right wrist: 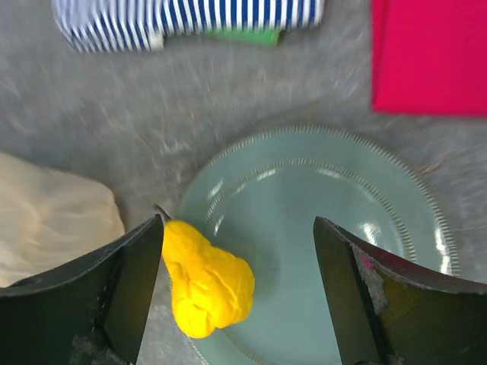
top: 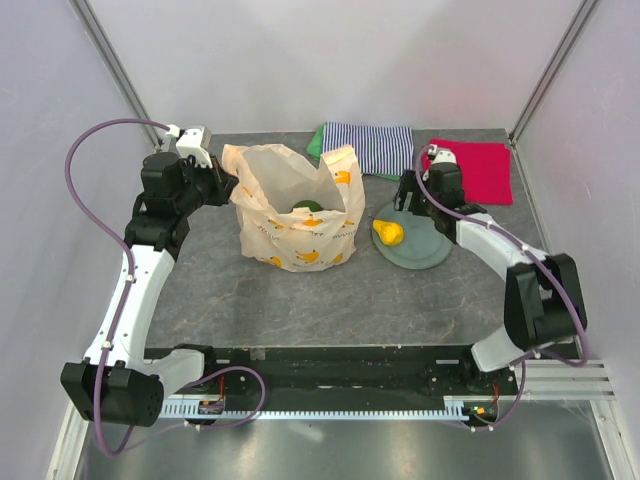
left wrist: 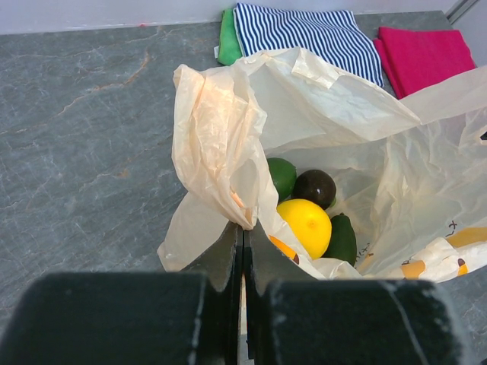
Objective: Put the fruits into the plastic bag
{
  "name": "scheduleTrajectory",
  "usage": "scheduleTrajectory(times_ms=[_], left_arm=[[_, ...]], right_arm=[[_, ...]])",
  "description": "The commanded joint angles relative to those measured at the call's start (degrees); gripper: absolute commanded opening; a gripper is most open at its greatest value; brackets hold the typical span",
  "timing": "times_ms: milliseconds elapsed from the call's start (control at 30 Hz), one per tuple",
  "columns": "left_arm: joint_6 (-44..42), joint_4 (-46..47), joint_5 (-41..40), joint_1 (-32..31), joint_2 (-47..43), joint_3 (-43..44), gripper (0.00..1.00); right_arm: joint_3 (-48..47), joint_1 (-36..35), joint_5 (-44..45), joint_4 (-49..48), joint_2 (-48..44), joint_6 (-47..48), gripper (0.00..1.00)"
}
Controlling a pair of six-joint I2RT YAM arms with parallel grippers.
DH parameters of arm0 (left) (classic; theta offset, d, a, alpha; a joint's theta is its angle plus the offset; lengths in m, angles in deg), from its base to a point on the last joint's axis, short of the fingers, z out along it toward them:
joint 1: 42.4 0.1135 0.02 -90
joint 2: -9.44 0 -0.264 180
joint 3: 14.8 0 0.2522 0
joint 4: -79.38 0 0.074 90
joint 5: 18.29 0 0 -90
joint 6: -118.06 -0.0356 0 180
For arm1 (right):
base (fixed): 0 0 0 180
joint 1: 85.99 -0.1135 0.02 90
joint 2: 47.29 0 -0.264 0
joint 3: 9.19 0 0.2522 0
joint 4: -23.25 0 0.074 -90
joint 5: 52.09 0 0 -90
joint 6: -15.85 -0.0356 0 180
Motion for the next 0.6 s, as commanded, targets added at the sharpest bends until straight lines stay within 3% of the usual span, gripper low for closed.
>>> scheduleTrajectory(times_ms=[0, 567], left_arm=[[-1.62, 1.49, 1.18, 0.2, -0.66, 0.14, 0.02], [-1.79, 1.57, 1.18, 0.2, -0.49, 0.14, 0.02]], right_arm=[[-5.27, -1.11, -6.32, 5.38, 6.64, 3.83, 0.87], [-10.37, -8.32, 0.1, 16.2, 14.66, 14.3, 0.87]])
